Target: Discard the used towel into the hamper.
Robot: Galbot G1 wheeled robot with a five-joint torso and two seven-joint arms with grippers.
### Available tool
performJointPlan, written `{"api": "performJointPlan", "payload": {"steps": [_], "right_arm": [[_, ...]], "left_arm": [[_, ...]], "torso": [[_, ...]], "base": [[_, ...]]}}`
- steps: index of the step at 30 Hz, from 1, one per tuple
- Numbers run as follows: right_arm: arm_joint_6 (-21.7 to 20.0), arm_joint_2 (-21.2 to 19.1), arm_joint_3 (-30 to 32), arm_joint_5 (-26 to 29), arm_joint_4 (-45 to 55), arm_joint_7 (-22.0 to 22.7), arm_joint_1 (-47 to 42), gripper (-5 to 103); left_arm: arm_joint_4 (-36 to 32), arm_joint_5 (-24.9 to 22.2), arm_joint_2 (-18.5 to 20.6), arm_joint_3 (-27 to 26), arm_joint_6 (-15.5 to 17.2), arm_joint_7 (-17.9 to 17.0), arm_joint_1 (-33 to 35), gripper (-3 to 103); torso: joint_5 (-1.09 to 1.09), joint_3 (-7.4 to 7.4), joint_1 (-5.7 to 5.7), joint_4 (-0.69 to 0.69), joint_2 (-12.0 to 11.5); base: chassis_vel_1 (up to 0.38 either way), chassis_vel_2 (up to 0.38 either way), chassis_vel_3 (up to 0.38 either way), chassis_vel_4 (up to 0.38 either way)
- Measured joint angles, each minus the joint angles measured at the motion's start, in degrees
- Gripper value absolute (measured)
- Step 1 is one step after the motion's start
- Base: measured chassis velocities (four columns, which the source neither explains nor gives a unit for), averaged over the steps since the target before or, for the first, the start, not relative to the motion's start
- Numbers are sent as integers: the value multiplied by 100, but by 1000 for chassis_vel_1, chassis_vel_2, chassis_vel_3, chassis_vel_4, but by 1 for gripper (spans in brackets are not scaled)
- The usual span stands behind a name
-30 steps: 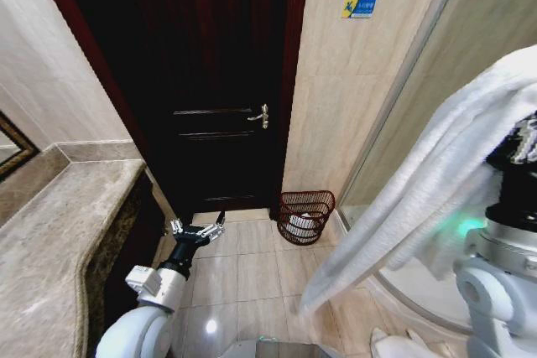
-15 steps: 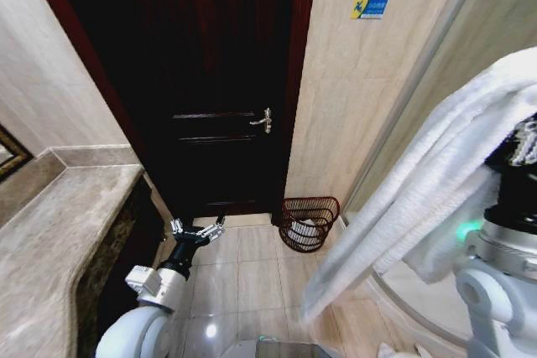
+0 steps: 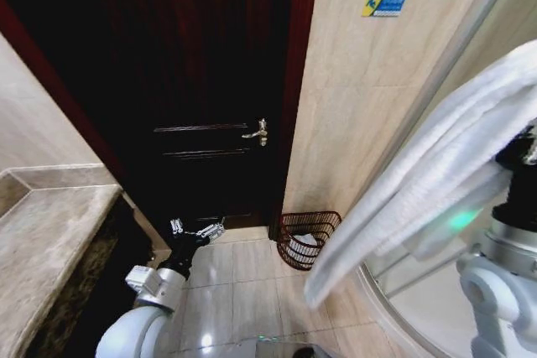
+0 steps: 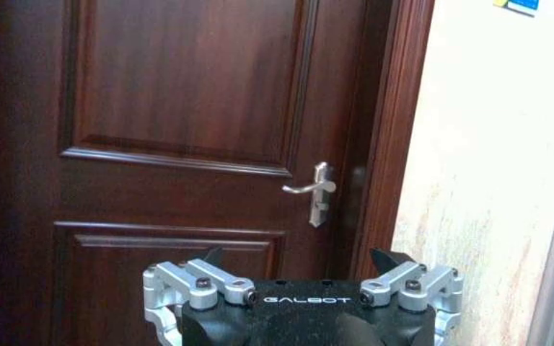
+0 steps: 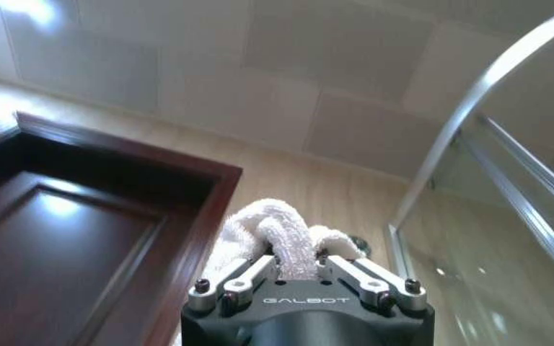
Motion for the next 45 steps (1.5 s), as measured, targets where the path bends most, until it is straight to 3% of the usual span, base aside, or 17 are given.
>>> {"api": "performJointPlan", "payload": {"steps": [24, 37, 45], "right_arm": [[124, -883, -281, 418, -1874, -175, 1986, 11], [118, -810, -993, 189, -2675, -194, 3577, 11], [427, -544, -1568, -247, -3370, -317, 4361, 11]], "left_arm": [[0, 0, 0, 0, 0, 0, -1, 100], [0, 0, 0, 1, 0, 0, -1, 100], [0, 0, 0, 0, 0, 0, -1, 100]], "torso": [[-1, 2, 6, 0, -1], [0, 2, 6, 1, -2], [-2, 1, 6, -1, -1]], "base": [[33, 27, 31, 35], [0, 0, 0, 0], [0, 0, 0, 0]]}}
